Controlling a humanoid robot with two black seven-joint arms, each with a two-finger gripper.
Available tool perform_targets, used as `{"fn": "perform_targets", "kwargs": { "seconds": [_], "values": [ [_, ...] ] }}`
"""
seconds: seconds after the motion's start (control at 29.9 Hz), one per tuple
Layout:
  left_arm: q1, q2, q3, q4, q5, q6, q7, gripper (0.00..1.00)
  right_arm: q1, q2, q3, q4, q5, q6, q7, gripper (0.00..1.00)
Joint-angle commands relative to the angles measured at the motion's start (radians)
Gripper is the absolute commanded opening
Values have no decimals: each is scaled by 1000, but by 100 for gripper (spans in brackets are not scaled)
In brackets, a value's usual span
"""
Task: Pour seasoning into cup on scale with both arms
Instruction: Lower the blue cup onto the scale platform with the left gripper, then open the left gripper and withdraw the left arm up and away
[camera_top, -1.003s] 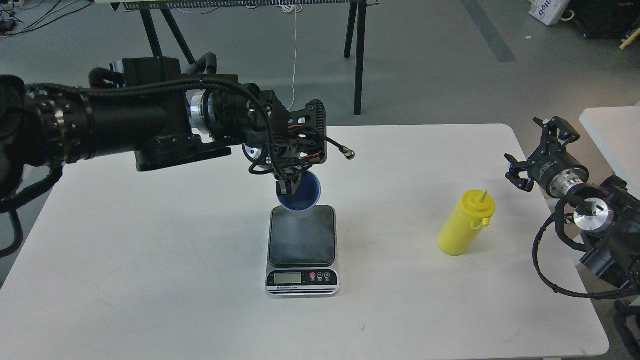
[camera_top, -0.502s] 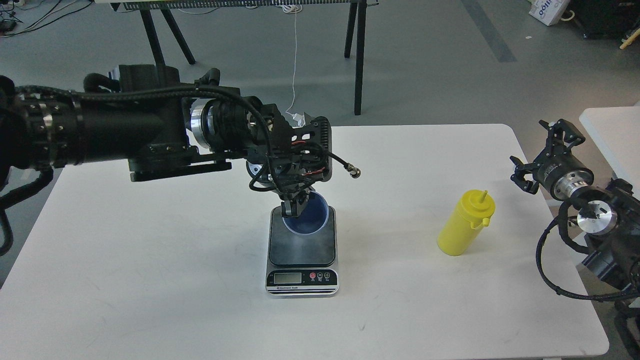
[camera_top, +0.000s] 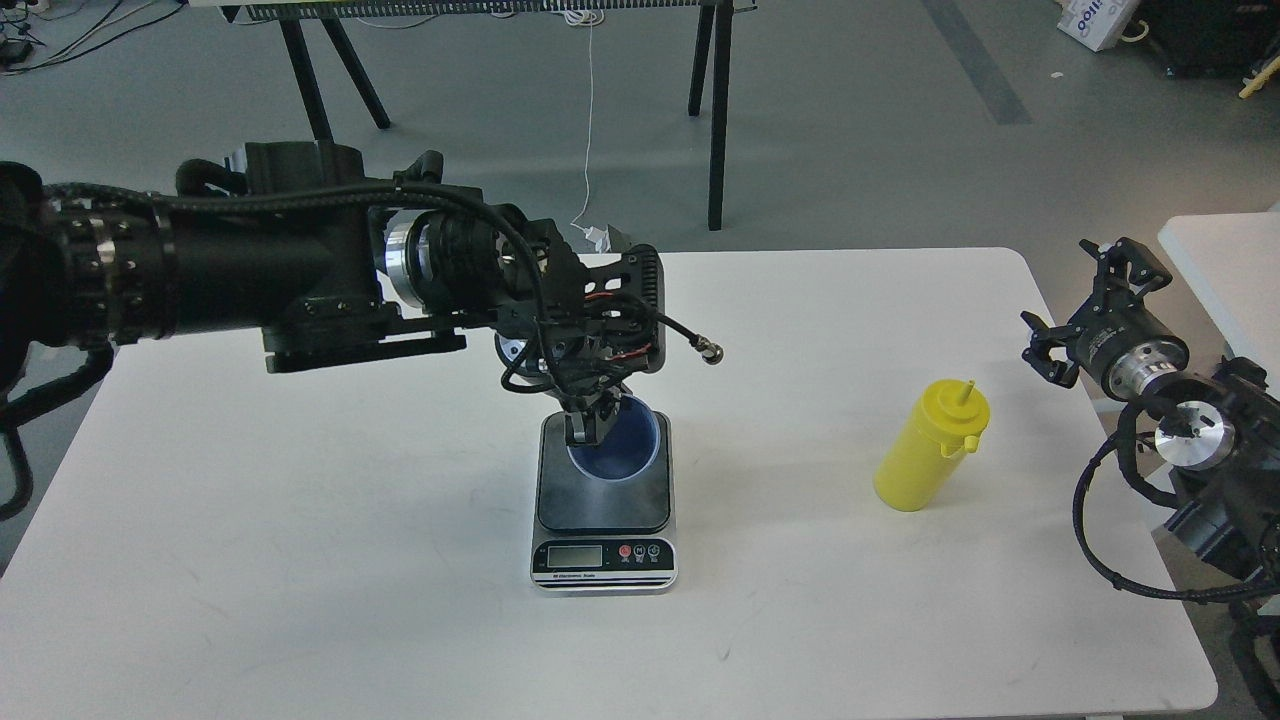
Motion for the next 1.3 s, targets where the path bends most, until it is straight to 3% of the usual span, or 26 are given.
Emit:
{"fn": "perform_targets", "kwargs": {
  "seconds": [0.0, 0.43, 0.57, 0.94, 1.07, 1.27],
  "values": [
    [2, 2, 14, 0, -1, 0, 0, 3, -3, 0, 0, 0, 0, 0, 0, 100],
    [15, -1, 26, 5, -66, 0, 0, 5, -4, 0, 0, 1, 0, 0, 0, 100],
    [19, -1, 21, 12, -99, 0, 0, 16, -15, 0, 0, 1, 0, 0, 0, 100],
    [11, -4, 21, 77, -121, 0, 0, 26, -16, 0, 0, 1, 0, 0, 0, 100],
    [11, -10, 21, 150, -121, 0, 0, 36, -16, 0, 0, 1, 0, 0, 0, 100],
    [11, -15, 15, 216, -124, 0, 0, 65, -18, 2, 0, 1, 0, 0, 0, 100]
  ]
}}
